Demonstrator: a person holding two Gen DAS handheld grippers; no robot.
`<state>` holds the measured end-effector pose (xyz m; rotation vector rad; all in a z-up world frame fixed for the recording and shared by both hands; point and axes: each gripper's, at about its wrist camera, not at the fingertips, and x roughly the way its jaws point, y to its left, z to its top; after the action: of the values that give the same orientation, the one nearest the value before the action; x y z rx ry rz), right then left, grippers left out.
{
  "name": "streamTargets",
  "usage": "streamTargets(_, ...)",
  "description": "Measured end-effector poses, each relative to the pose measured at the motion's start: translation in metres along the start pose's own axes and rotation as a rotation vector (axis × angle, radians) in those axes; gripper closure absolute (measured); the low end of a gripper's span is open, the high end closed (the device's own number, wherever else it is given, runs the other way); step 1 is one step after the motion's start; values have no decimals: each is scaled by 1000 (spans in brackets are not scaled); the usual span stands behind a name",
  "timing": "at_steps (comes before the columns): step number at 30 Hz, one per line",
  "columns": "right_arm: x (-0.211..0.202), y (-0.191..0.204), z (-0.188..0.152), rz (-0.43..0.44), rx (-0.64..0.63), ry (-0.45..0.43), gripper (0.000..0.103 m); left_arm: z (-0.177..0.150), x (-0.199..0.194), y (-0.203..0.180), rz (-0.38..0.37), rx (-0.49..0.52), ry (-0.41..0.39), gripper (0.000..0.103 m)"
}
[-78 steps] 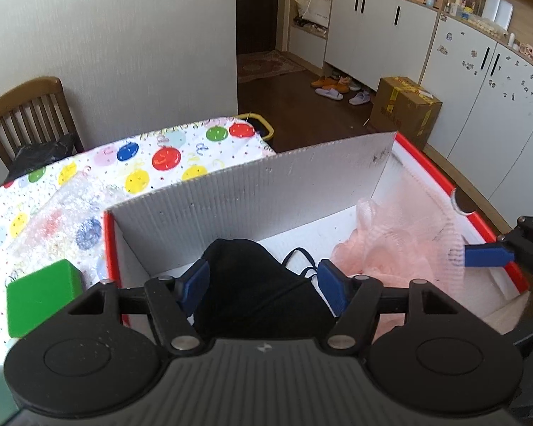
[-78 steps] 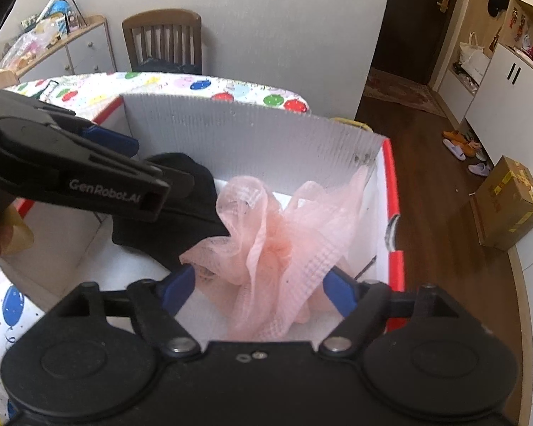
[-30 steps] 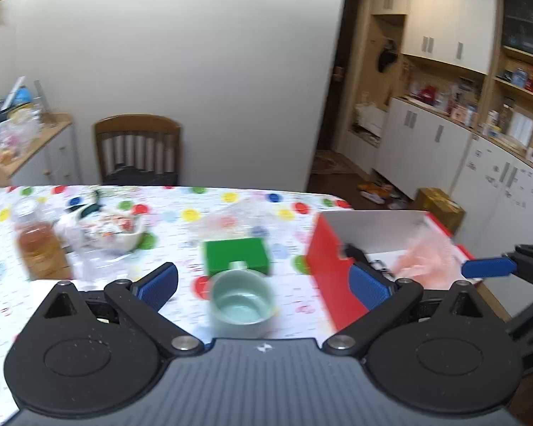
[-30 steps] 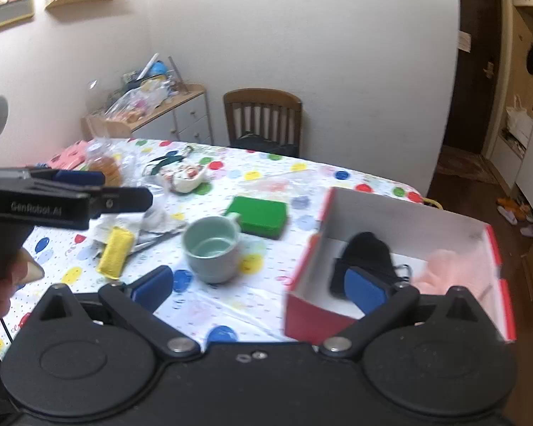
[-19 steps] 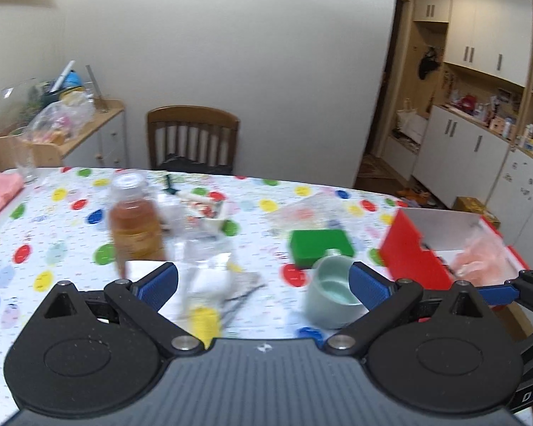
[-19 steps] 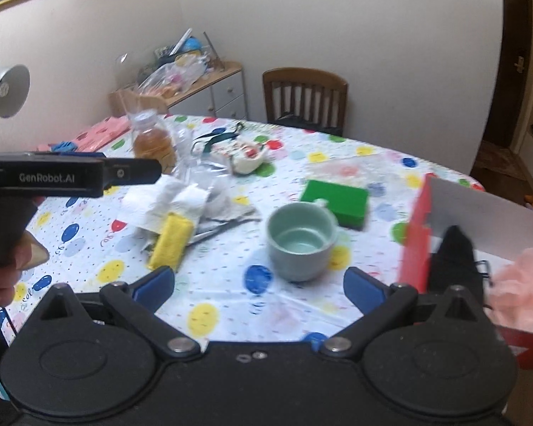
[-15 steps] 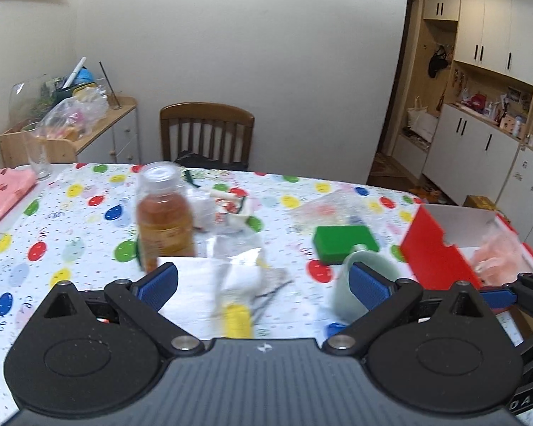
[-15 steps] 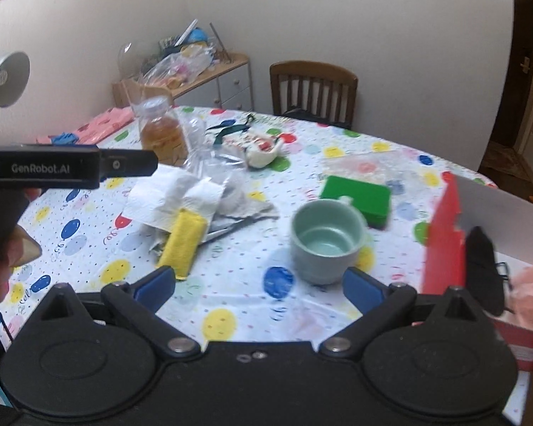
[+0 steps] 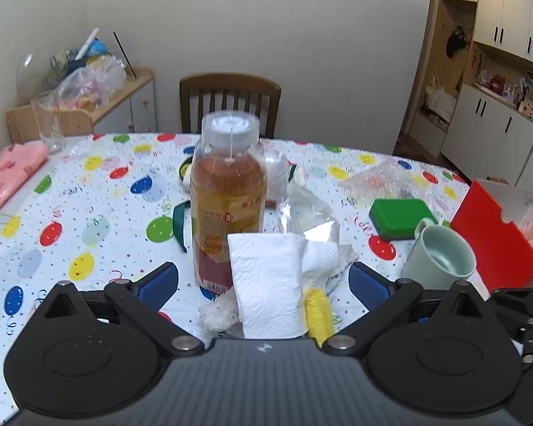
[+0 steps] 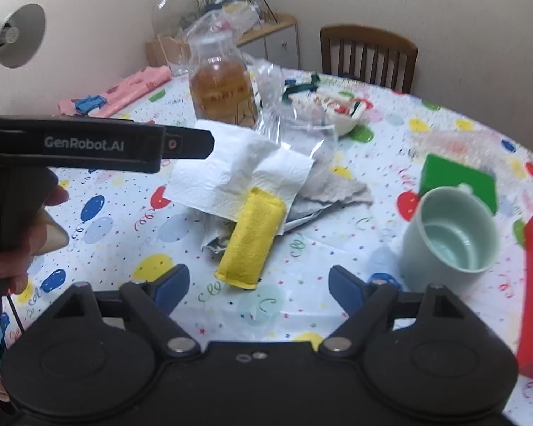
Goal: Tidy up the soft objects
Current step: 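Move both tools back toward the yellow sponge and tissues, then grasp the white tissue with the left tool while the right tool grasps the yellow sponge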
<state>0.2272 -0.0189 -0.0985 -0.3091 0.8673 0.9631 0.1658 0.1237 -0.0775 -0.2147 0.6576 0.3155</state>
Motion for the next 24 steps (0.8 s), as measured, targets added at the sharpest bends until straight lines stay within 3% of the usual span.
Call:
streamTargets(11,48,0,12,17,29,57,35,-2,30,-1,-42,47,40,4)
streamTargets(17,61,-2,17,30,40,68,43,-3,42,-3,-56,70,63,21)
streamTargets(24,69,-4,18,49,52,74,53,-5,49,-11,-70,114,72,49)
